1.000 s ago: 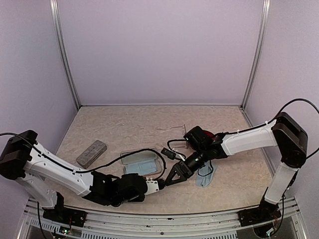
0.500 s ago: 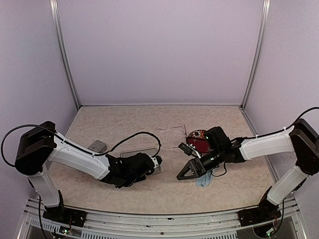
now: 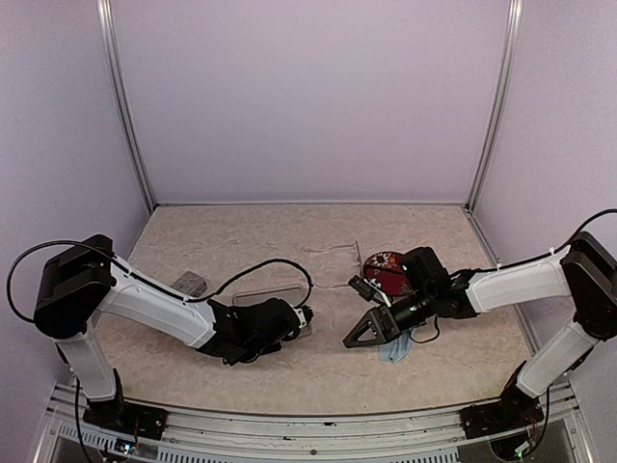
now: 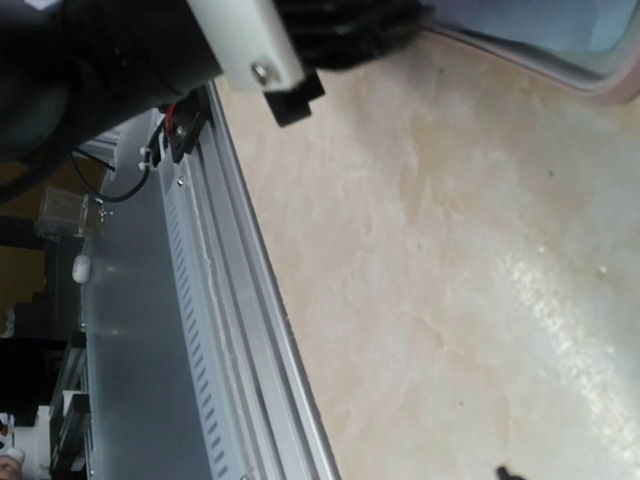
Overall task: Organize the sunglasses
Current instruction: Place the sunglasses in the sunglasses case.
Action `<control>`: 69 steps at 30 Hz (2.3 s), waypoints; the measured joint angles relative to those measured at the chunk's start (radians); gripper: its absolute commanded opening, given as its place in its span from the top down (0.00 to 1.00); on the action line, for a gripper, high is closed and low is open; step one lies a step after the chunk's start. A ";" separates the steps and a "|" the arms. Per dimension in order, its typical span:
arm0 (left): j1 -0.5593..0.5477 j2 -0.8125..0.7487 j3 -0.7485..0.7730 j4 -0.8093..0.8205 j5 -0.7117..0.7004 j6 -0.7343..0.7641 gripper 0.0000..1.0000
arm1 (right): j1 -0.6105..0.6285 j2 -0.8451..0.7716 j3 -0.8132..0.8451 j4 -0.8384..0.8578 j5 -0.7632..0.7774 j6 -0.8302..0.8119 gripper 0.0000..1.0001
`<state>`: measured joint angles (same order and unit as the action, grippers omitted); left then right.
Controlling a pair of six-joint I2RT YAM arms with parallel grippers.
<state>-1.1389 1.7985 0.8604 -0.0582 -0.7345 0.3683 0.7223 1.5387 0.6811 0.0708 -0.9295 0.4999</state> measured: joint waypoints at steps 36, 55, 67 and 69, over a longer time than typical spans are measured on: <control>-0.007 0.058 0.041 -0.026 -0.039 -0.015 0.55 | 0.000 0.000 -0.028 0.058 -0.001 0.037 0.28; -0.043 0.037 0.041 -0.070 -0.029 -0.076 0.50 | 0.000 0.000 -0.041 0.076 0.000 0.044 0.28; -0.081 -0.014 0.021 -0.110 -0.010 -0.140 0.43 | 0.000 0.000 -0.041 0.081 0.000 0.044 0.28; -0.089 -0.028 0.012 -0.115 -0.002 -0.157 0.41 | 0.000 0.000 -0.041 0.081 0.000 0.044 0.28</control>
<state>-1.2278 1.7702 0.8726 -0.1734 -0.7368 0.2115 0.7219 1.5391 0.6399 0.1520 -0.9298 0.5438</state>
